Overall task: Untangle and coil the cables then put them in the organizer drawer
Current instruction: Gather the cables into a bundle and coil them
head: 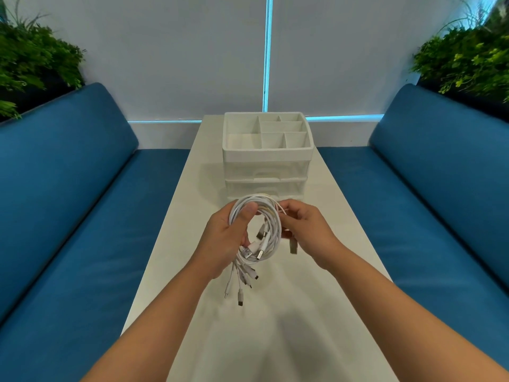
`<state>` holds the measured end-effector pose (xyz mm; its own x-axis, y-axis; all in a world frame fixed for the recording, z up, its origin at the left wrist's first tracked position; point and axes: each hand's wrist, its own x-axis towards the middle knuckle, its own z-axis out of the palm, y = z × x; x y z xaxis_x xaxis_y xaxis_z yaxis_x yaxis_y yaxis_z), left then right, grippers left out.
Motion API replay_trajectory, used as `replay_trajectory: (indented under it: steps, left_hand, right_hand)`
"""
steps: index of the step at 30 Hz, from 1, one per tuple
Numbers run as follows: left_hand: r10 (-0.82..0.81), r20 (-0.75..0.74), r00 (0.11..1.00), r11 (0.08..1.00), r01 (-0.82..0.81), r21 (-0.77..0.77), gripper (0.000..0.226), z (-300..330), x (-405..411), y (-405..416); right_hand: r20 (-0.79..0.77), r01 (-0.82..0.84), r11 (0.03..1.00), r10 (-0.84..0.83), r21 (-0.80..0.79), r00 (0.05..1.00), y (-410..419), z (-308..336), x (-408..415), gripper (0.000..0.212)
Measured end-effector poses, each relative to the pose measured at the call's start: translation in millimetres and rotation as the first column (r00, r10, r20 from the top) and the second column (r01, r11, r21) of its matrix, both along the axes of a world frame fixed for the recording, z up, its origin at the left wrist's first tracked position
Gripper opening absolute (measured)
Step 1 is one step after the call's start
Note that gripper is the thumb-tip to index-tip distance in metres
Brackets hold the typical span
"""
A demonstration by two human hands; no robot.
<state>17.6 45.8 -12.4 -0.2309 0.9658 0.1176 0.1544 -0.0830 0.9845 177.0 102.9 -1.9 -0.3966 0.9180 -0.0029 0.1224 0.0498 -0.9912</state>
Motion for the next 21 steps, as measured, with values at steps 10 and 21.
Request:
replay_trajectory:
  steps: [10,21]
  left_hand:
    - [0.094,-0.175,0.98,0.994,-0.083,0.068,0.025,0,16,-2]
    - [0.179,-0.484,0.857,0.981,-0.122,0.148,0.034,-10,10,6]
  right_hand:
    - [-0.171,-0.087,0.914,0.019,-0.397,0.985,-4,-8,2,0.028]
    - [-0.508,-0.338,0.802,0.05,-0.493,0.86,-2,3,9,0.047]
